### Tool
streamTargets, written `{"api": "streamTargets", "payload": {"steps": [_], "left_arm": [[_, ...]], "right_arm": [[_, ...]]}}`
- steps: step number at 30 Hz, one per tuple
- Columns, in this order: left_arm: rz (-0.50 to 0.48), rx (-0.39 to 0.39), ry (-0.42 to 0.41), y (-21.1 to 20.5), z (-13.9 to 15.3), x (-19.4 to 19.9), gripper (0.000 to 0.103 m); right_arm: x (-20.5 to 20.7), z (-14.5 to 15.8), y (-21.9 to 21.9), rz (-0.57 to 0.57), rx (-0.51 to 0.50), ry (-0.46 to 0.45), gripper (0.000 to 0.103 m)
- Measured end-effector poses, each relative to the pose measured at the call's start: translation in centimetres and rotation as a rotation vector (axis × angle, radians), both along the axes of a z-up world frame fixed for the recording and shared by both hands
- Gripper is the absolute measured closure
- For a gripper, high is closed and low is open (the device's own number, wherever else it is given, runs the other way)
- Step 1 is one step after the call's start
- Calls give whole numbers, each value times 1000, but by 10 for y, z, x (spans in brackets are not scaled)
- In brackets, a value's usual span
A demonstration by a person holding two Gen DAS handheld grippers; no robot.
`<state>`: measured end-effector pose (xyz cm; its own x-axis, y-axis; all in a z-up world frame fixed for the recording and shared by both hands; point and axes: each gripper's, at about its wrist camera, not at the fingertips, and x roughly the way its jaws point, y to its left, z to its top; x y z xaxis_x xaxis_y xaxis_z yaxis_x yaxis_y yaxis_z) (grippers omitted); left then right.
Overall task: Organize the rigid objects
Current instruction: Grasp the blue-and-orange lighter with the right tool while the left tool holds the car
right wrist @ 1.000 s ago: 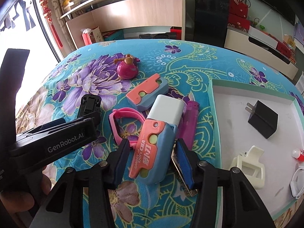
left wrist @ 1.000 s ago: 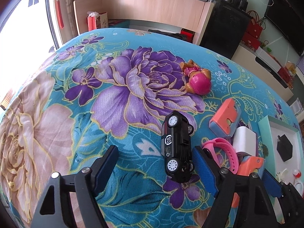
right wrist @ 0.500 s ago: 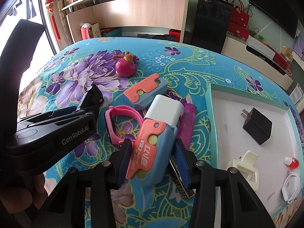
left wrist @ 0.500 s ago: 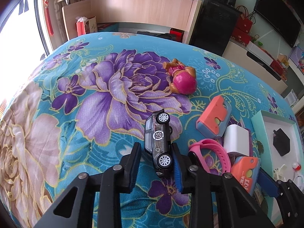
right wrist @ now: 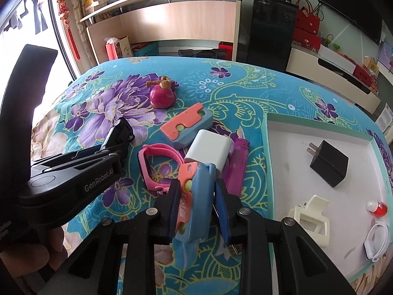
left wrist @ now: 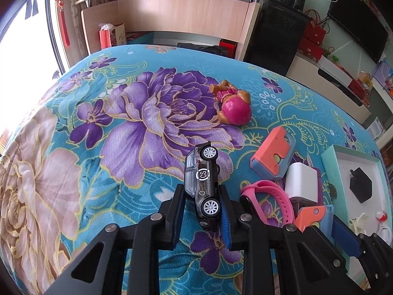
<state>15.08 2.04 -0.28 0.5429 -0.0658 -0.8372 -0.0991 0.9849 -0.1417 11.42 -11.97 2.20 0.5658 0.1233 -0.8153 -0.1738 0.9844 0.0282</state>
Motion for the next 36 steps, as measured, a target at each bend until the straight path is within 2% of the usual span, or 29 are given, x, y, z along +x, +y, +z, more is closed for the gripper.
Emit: {"api": "streamTargets", "payload": {"steps": [6, 11, 21, 26, 36], "left_arm": [[8, 2, 7, 2, 1, -2, 75], [14, 5, 30, 4, 0, -7, 75], [20, 1, 49, 5, -2, -7, 75], [20, -6, 54, 6, -3, -7, 75], [21, -6, 60, 6, -5, -6, 75]], "right_arm": [[-4, 7, -2, 21, 42, -2, 80], [-5, 4, 5, 65, 65, 31, 80], [-3, -1, 5, 65, 54, 64, 79], [-1, -6, 6, 68, 58, 109, 77], [5, -24, 10, 56, 55, 159, 76]]}}
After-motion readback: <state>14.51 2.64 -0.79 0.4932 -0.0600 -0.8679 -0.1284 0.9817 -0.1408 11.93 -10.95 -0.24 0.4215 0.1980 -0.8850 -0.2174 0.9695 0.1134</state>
